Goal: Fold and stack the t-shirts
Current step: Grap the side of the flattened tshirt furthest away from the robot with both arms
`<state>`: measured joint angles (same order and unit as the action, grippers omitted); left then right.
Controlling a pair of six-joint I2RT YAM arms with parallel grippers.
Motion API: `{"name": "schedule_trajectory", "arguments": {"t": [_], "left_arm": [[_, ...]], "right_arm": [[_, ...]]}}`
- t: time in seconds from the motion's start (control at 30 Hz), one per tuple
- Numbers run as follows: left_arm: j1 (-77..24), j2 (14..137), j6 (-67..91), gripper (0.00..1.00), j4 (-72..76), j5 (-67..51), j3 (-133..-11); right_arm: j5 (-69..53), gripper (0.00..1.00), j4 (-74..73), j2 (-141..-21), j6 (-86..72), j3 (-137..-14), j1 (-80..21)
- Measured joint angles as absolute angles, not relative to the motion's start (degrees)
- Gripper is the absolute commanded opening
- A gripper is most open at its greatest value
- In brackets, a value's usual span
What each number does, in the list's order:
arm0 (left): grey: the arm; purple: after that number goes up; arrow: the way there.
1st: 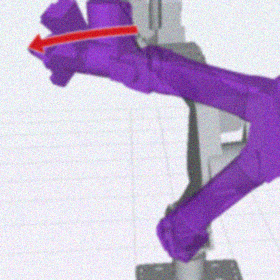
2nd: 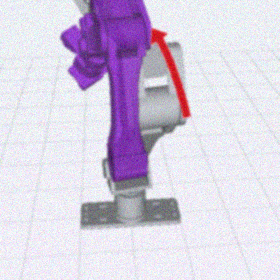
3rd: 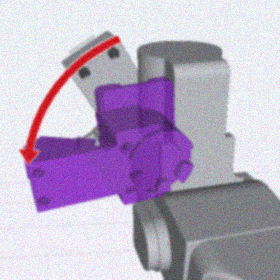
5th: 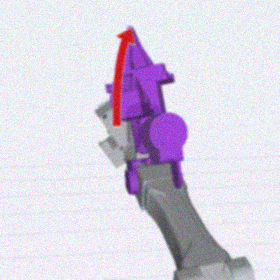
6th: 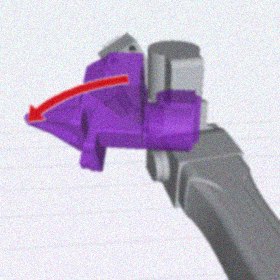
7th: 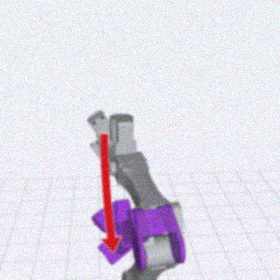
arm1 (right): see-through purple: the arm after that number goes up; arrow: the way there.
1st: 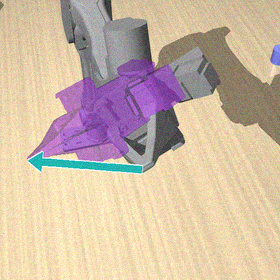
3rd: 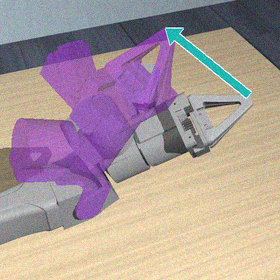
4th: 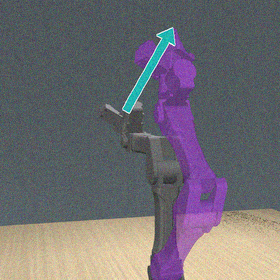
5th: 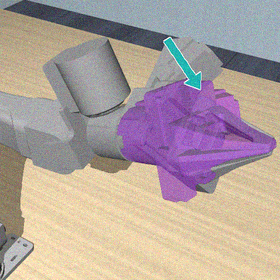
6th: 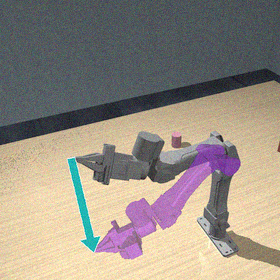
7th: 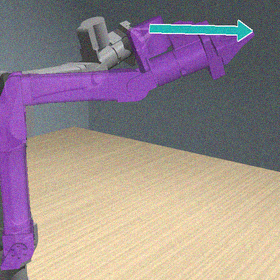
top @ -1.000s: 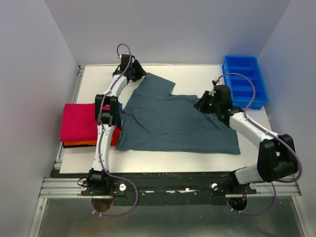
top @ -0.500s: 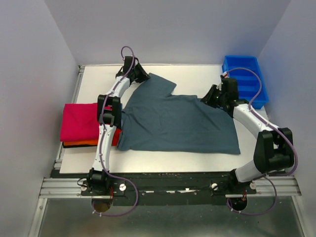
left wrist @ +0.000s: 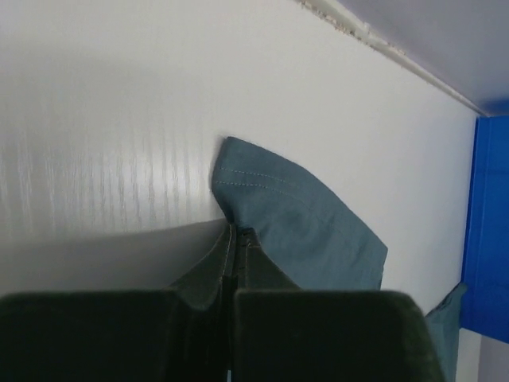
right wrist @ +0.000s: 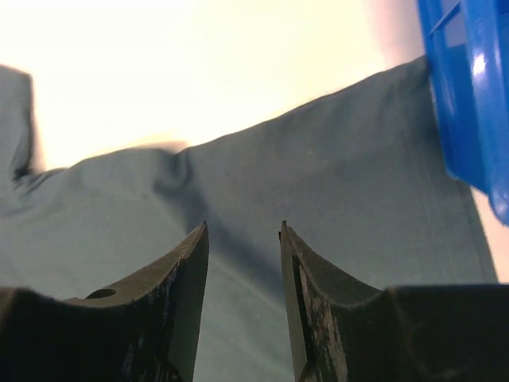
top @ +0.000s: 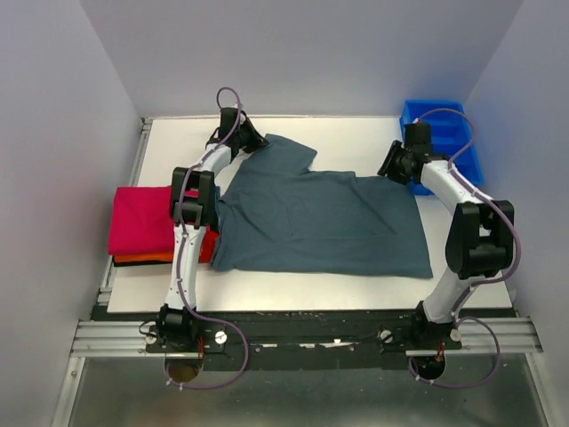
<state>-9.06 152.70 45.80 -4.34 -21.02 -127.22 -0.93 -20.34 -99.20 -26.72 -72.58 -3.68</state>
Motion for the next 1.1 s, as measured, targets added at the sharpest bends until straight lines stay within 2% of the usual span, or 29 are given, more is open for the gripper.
{"name": "schedule_trajectory", "arguments": {"t": [0.17,0.37,0.5,0.87,1.1], "left_arm": [[-8.8,144.27,42.78,0.0,-1.5,-21.08,-114.45],[-6.68,138.85,40.95,0.0,2.2,-21.17,-108.49],[-4.43,137.73,40.05,0.0,3.38,-21.17,-106.3],[-1.1,137.45,37.1,0.0,2.44,-21.15,-103.39],[-1.02,137.03,35.14,0.0,1.13,-21.08,-103.2]], "right_arm": [[4.91,0.5,-26.26,-106.52,-25.12,-80.77,-3.68],[8.49,0.5,-32.58,-115.63,-24.08,-91.55,-3.03],[8.71,0.51,-35.68,-119.98,-23.9,-96.38,-1.13],[8.54,0.53,-39.09,-122.19,-23.9,-101.08,1.19],[8.56,0.53,-41.69,-130.21,-23.9,-112.75,1.06]]}}
